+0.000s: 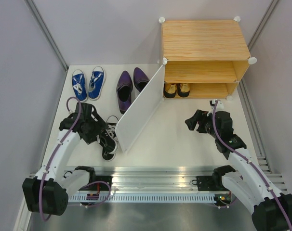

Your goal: Place and organize the shoes in the shoe cabinet

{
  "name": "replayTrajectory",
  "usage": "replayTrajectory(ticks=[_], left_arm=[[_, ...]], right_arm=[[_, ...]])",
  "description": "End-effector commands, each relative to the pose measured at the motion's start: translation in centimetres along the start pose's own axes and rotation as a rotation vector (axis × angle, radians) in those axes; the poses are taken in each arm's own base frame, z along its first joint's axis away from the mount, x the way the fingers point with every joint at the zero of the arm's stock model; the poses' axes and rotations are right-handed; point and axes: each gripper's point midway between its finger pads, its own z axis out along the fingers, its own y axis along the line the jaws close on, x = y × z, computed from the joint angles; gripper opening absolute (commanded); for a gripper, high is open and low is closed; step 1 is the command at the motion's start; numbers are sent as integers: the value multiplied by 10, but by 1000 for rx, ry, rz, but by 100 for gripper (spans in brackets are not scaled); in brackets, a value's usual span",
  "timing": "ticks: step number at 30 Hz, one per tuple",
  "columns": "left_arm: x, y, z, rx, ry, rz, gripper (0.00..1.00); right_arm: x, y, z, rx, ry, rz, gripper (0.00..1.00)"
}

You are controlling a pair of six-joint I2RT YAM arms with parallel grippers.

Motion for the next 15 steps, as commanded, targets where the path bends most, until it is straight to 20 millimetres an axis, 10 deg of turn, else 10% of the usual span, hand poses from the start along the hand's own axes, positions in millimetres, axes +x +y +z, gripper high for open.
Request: replayTrajectory(ticks=[1,6,11,15], left_arm=[[-3,-10,12,20,4,-39,86],[3,-9,37,-1,51,-1,66],[12,-17,34,70,96,47,3],[-3,-22,15,110,8,66,2]], right_arm=[[-5,2,3,-12,-25,-8,83],[-5,2,3,-15,-25,-11,83],[-5,4,2,-21,-26,-10,83],[-4,3,2,-19,-25,-9,83]])
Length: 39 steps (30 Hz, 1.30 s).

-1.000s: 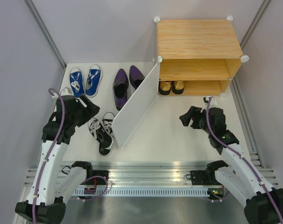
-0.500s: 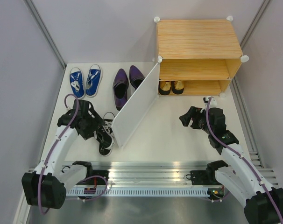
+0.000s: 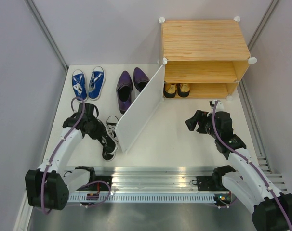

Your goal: Place and organize the shoes in the shoe cabinet

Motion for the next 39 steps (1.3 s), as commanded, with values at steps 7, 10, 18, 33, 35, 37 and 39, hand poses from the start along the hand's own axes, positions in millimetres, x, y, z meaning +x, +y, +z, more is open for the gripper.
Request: replayTrajectory(ticks=[7,10,18,33,35,37,39], left_arm=[[-54,-16,-92,92,-317,71,2],[-81,-31,-145,157,-470,89,2],[-119,-112,-299,519,-682,199,2],[-13,-308,-353,794,-590,634,2],[36,-324,-345,830,-523,719,2],[96,-335,-325,847,-444,839,2],[141,-340,-302,852,-378,901,2]], right_arm=[[-10,7,1,-26,-35,-10,83],[-13,10,-1,-34,-39,-5,83],[-48,21,-24,-10,-131,53,83],[-170,-7,-182,379,-643,133,92],[-172,-19,-209,441,-725,170,92],[-173,-23,-238,450,-810,198,92],[-173,-27,-258,469,-866,214,91]])
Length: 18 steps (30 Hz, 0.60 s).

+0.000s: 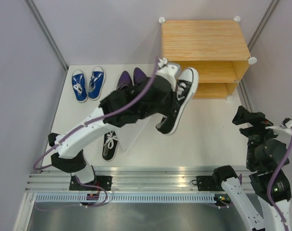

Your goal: Place and organize the shoes in the shoe cabinet

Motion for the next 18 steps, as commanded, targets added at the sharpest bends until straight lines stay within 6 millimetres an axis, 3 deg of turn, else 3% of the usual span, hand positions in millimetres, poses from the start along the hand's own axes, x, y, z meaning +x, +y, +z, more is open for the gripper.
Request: replayTrajectory(ticks=[1,2,4,8,10,11,13,14,15,17,18], left_arm=[[19,-41,13,80,-23,37,2],[36,-50,20,125,30,29,2],[75,-55,54,133,97,15,2],[138,-40,112,26,205,19,2],[151,-32,135,-19,231,-20,2],[169,-26,155,-46,266,-25,2],[164,-10,178,-94,263,-107,2],[175,-5,197,-108,294,-134,2],[169,10,210,-142,285,-190,2],[162,18,229,-166,264,-228,2],[170,32,246,-198,277,-246,2]], right_arm=[[-36,-32,-27,112,-132,46,91],[-38,-34,-31,117,-138,46,91],[-39,-34,-33,109,-138,42,91],[-22,-32,-24,105,-86,22,91],[-7,-30,-17,103,-44,9,91],[-3,-30,-14,105,-32,2,91],[10,-30,-8,108,1,-15,91],[12,-27,-5,98,4,-18,91],[21,-26,-1,91,29,-37,92],[31,-27,4,90,49,-44,91],[35,-26,5,88,58,-48,92]])
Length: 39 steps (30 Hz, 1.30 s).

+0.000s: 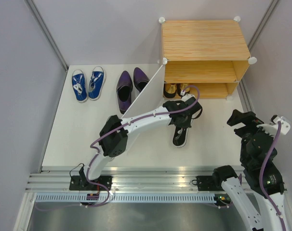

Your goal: Place and organize the shoes in the shoe cabinet

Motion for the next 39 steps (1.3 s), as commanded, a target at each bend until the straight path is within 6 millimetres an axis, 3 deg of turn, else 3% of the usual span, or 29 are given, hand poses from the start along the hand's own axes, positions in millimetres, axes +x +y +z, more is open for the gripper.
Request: replayTrajectory(ticks=[1,3,5,7,8,10,13,16,17,19,21,22,23,24,26,27,30,31,32,35,39], left_arm=[[-82,-13,0,84,-178,-216,2],[-84,-8,19,53,-183,-220,2],[-80,-6,35,43,-160,-229,22],[-63,-2,59,46,-89,-235,49],[-57,0,65,43,-69,-232,54],[-48,2,68,45,-40,-220,64],[-42,-1,59,75,-11,-210,69],[-50,-19,23,144,-37,-167,70],[-61,-27,-5,183,-76,-138,70],[-66,-40,-39,224,-121,-99,71],[-78,-49,-93,292,-187,-53,72],[-80,-50,-111,316,-206,-40,73],[-87,-47,-147,353,-252,-20,73],[-89,-44,-163,367,-274,-11,74],[-91,-26,-187,343,-319,8,74],[-98,-17,-219,361,-374,11,75],[-101,19,-246,265,-460,49,75],[-109,39,-271,213,-535,34,76],[-107,54,-274,160,-550,56,76],[-104,102,-302,17,-634,80,77],[-93,163,-339,-132,-735,39,80]], right_arm=[[16,8,7,-34,46,-16,92],[26,7,12,-29,63,-28,92],[31,8,14,-32,76,-35,92],[35,8,17,-25,85,-46,92],[38,7,18,-21,92,-51,92],[40,5,18,-18,93,-48,92],[47,2,17,-14,95,-22,92],[55,1,17,-27,111,-13,92],[60,0,17,-26,121,-19,92],[65,0,17,-31,134,-3,93],[74,-2,17,-33,149,9,93],[78,-1,17,-37,160,28,94],[84,-2,17,-44,172,32,95],[89,-1,16,-55,182,36,96],[104,1,18,-78,214,51,96],[111,3,19,-92,233,51,97],[140,24,17,-230,326,33,96],[149,33,16,-287,354,30,95],[162,46,13,-371,388,43,95],[197,57,12,-442,506,40,95],[243,52,19,-428,632,5,95]])
